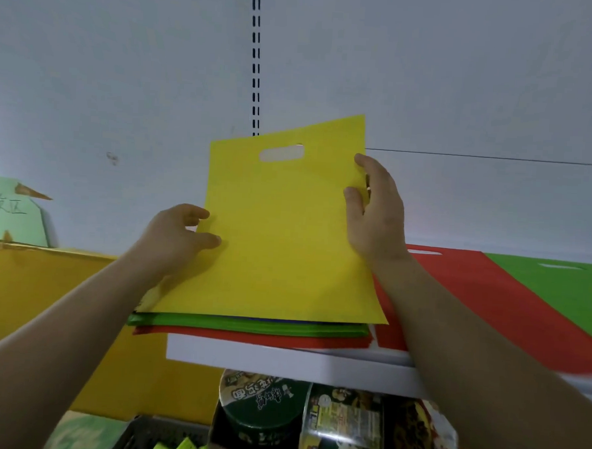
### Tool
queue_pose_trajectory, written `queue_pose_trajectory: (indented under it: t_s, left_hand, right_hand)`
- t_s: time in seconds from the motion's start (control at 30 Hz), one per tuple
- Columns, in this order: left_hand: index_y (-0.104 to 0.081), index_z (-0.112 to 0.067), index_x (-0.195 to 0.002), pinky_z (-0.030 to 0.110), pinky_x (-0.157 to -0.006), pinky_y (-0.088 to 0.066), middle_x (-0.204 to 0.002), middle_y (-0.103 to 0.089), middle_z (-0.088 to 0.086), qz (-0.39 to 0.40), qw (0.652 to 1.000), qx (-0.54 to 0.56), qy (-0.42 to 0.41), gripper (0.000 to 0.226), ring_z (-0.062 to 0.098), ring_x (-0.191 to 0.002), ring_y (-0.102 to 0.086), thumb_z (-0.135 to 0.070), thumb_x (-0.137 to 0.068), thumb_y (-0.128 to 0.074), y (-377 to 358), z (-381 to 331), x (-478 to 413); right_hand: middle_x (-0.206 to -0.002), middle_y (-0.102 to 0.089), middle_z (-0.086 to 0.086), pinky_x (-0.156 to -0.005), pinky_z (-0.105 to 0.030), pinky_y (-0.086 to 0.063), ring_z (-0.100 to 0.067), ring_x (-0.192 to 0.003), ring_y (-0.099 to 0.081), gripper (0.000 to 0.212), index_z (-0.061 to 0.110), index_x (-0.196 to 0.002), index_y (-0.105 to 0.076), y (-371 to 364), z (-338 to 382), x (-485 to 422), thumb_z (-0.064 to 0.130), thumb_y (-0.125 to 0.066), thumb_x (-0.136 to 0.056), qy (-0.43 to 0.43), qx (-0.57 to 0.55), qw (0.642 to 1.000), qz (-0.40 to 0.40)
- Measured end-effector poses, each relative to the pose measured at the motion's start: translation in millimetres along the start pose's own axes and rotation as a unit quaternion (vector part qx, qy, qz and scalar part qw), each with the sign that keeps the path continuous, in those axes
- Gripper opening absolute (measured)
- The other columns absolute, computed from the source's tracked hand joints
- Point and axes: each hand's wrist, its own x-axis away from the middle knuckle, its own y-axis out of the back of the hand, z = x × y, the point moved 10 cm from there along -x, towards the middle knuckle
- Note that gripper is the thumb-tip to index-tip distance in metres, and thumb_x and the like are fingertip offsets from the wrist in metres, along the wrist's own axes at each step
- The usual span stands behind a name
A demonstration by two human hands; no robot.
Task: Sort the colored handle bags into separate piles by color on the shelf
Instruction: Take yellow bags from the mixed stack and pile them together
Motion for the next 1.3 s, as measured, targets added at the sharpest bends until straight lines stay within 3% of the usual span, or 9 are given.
queue_pose_trajectory:
  t_s: [0.17,0.27,0.4,0.5,0.7,0.8,1.0,1.13,1.3]
  left_hand:
    - [-0.064,-0.022,-0.101,0.027,-0.068,-0.042,-0.106,-0.053,0.002,-0.019,0.995,0.100,0.006,0.022,0.020,-0.092,-0.050,-0.013,-0.082,-0.070,13,-3,4]
    - [-0.065,-0.026,-0.091,0.036,-0.082,-0.048,-0.100,-0.061,0.003,0.031,0.985,0.169,-0.002,0.020,0.023,-0.086,-0.057,-0.007,-0.084,-0.066,11,-6,14]
    - [-0.064,-0.031,-0.095,0.032,-0.077,-0.052,-0.098,-0.063,-0.006,0.070,0.979,0.189,-0.019,0.027,0.018,-0.083,-0.061,-0.005,-0.086,-0.063,11,-13,24]
    - [-0.063,-0.033,-0.102,0.027,-0.068,-0.049,-0.099,-0.059,-0.007,0.038,0.984,0.164,-0.060,0.034,0.014,-0.080,-0.059,-0.004,-0.086,-0.062,26,-26,25]
    - [-0.059,-0.027,-0.122,0.032,-0.096,-0.043,-0.115,-0.052,-0.004,-0.006,0.981,0.086,-0.171,0.047,0.017,-0.105,-0.051,-0.001,-0.083,-0.064,50,-54,32]
    - [-0.055,-0.026,-0.128,0.024,-0.093,-0.036,-0.117,-0.049,-0.005,-0.006,0.978,0.080,-0.191,0.051,0.014,-0.109,-0.047,-0.002,-0.084,-0.064,54,-58,35]
    - [-0.051,-0.031,-0.132,0.024,-0.092,-0.034,-0.133,-0.050,-0.002,0.036,0.969,0.113,-0.217,0.053,0.008,-0.107,-0.042,-0.007,-0.086,-0.063,39,-69,46]
    - [-0.046,-0.033,-0.135,0.030,-0.094,-0.038,-0.139,-0.046,-0.001,0.096,0.955,0.131,-0.247,0.053,0.017,-0.115,-0.046,-0.009,-0.089,-0.059,7,-90,66]
    - [-0.040,-0.030,-0.141,0.026,-0.089,-0.036,-0.143,-0.043,-0.001,0.167,0.936,0.146,-0.272,0.055,0.019,-0.119,-0.046,-0.011,-0.091,-0.057,-42,-121,106]
  right_hand:
    - [-0.122,-0.055,-0.012,-0.091,-0.002,-0.029,-0.009,-0.109,-0.044,0.039,0.001,-0.131,-0.050,14,-4,-7,0.003,-0.052,-0.092,-0.041,-0.027,0.998,-0.027]
    - [-0.123,-0.052,-0.003,-0.092,-0.002,-0.029,0.005,-0.107,-0.040,0.036,0.007,-0.131,-0.051,19,-6,-13,0.006,-0.051,-0.094,-0.080,-0.031,0.996,-0.022]
    - [-0.124,-0.054,-0.003,-0.092,-0.008,-0.032,-0.006,-0.109,-0.047,0.032,0.010,-0.125,-0.055,23,4,-25,0.008,-0.051,-0.094,-0.104,-0.040,0.993,-0.031]
    - [-0.122,-0.055,0.002,-0.091,-0.016,-0.037,-0.007,-0.104,-0.047,0.031,0.015,-0.124,-0.055,24,6,-29,0.012,-0.053,-0.094,-0.158,-0.061,0.985,-0.023]
    - [-0.116,-0.053,0.006,-0.087,-0.032,-0.050,-0.011,-0.099,-0.055,0.047,0.028,-0.132,-0.047,11,3,-28,0.017,-0.064,-0.089,-0.249,-0.078,0.960,0.100]
    - [-0.124,-0.052,0.004,-0.080,-0.024,-0.043,-0.010,-0.098,-0.051,0.047,0.028,-0.133,-0.046,24,13,-28,0.017,-0.062,-0.090,-0.239,-0.024,0.965,0.108]
    - [-0.135,-0.049,0.001,-0.087,-0.021,-0.035,-0.010,-0.107,-0.046,0.049,0.028,-0.138,-0.042,73,33,-21,0.019,-0.057,-0.091,-0.224,0.097,0.965,0.099]
    - [-0.141,-0.047,0.000,-0.094,-0.021,-0.034,-0.019,-0.122,-0.047,0.053,0.024,-0.141,-0.041,122,38,-4,0.019,-0.058,-0.091,-0.230,0.169,0.956,0.066]
    - [-0.144,-0.043,0.001,-0.094,-0.017,-0.030,-0.018,-0.127,-0.042,0.054,0.023,-0.143,-0.038,192,43,23,0.020,-0.058,-0.092,-0.265,0.219,0.939,0.027]
